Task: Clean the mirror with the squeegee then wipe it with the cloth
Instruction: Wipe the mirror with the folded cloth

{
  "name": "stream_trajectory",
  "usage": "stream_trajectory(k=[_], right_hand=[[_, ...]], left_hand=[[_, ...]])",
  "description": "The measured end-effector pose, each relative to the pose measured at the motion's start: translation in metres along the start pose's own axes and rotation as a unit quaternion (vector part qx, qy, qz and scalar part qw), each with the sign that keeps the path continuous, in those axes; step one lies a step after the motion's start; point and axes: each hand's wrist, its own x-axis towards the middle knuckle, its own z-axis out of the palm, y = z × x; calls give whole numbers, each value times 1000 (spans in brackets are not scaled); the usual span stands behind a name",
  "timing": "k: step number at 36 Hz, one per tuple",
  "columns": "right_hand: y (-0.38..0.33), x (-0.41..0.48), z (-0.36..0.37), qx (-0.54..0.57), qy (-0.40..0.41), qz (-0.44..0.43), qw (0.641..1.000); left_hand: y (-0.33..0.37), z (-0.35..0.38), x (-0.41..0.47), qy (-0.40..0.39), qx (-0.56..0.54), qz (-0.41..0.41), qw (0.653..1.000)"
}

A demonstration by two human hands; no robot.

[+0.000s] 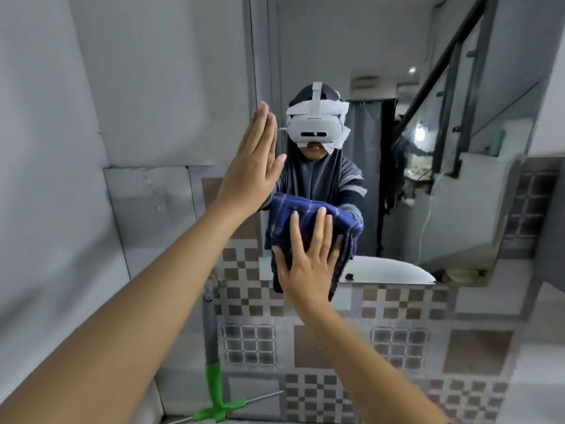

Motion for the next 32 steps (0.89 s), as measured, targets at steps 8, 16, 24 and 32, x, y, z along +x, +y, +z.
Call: stream_trajectory(k=[8, 16, 24, 32], right_hand=[[53, -3, -8, -147, -95, -414, 893], [156, 4, -71, -206, -68, -351, 911], [198, -22, -96, -154, -42, -62, 985], [197, -25, -100, -96, -8, 17, 995]], left_hand=[[3, 6, -19, 12, -8, -25, 1000], [18, 22, -23, 49, -42, -80, 995], [57, 41, -52, 64, -77, -115, 988], [142, 87, -77, 10, -200, -82, 976]])
